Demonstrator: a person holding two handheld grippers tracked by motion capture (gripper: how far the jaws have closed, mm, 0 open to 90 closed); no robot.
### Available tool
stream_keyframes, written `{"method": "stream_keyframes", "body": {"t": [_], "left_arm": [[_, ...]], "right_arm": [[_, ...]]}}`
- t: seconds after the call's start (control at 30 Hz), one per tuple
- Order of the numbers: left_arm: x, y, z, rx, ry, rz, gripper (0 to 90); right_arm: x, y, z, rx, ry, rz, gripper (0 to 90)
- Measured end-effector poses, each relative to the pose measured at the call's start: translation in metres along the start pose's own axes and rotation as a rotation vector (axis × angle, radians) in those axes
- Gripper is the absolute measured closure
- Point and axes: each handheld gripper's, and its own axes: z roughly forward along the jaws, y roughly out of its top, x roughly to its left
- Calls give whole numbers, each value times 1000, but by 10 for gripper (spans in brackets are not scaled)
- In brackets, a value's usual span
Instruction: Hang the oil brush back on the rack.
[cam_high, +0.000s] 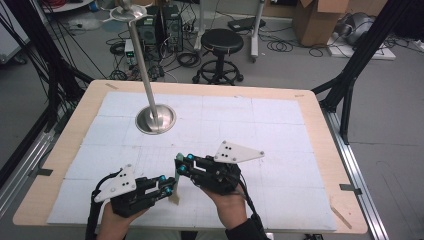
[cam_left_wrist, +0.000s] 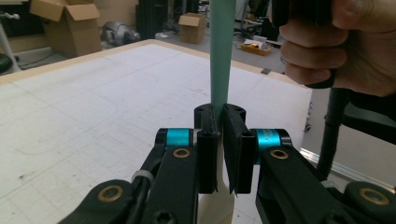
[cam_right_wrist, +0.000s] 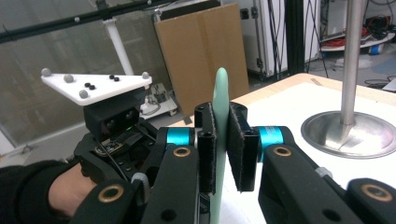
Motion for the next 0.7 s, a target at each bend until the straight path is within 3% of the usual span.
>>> {"method": "stream_keyframes", "body": {"t": [0.07,0.17,0.27,0.37,0.53,0.7], "left_arm": [[3,0,-1,-23,-61,-25,808],[6,1,-1,-45,-126,-62,588],[8,3,-1,-35,-166,-62,496],[8,4,-1,-33,-212,-59,492],[6,6,-1,-38,-309,-53,580],[7,5,-2,-36,-357,-54,682]], "right_arm": [[0,1,-1,-1,18,3,827],[-1,4,-3,0,36,-1,827],[-1,8,-5,-1,72,-10,827],[0,10,-5,5,126,-18,827],[0,11,-1,18,274,-46,826],[-1,10,2,24,335,-41,826]]}}
